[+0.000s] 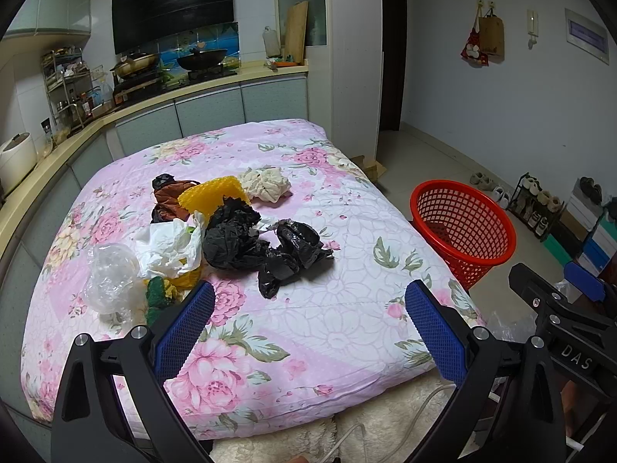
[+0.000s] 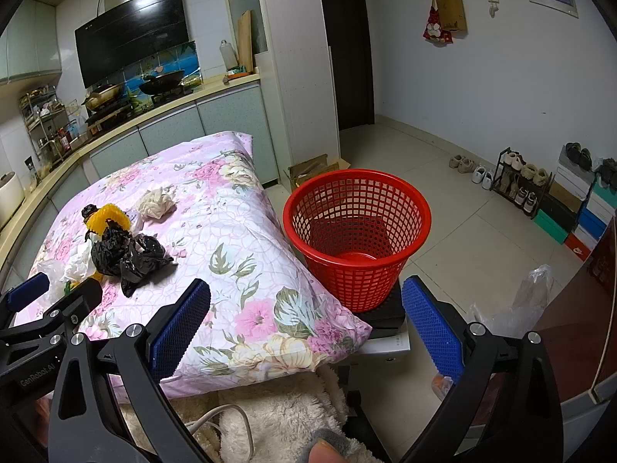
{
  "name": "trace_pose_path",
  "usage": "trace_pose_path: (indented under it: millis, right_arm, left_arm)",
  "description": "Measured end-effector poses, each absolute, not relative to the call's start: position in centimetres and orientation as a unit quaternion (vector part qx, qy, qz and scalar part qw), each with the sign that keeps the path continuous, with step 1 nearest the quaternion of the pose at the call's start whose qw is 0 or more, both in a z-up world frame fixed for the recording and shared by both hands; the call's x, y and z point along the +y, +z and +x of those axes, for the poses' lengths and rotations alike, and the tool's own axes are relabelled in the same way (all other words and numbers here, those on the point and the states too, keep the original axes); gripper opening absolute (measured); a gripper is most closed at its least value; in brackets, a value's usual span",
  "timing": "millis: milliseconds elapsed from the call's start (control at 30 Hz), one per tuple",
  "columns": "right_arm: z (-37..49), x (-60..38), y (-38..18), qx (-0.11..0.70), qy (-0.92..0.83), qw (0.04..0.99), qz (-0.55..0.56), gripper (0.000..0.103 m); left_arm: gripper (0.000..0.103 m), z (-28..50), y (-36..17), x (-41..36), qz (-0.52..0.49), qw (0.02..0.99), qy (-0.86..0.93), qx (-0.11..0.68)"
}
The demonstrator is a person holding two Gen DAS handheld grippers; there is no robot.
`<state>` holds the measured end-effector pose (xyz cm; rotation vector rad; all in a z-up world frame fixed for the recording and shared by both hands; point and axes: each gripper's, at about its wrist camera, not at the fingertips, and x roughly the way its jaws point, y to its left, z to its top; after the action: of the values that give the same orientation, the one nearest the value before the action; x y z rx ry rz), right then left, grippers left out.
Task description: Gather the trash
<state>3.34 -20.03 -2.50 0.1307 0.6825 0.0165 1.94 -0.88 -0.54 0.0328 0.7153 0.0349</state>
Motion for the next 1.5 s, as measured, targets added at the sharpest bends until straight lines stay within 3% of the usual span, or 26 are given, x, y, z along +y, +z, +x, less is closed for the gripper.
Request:
trace_pose_path:
  millis: [467, 1033, 1500]
  right_arm:
    - [3.5, -19.8, -2.6, 0.333, 0.021, 0.941, 0.064, 0.096]
    - [7.2, -16.2, -1.5, 0.339, 0.087, 0.936, 0.045, 0.096]
    - [9.8, -14.0, -4.7, 0.387, 0.122, 0.913, 0.053, 0.096]
  left_arm:
    - [0.096, 1.7, -0.5, 0.7, 0.01, 0.936, 0.033, 0.349]
    - [0.096, 0.2, 1.5, 18.4, -0.147, 0.923, 0.137, 0.329]
    - [0.095, 4.5, -4.3, 22.0, -0.195, 0.896, 0.133, 0.376]
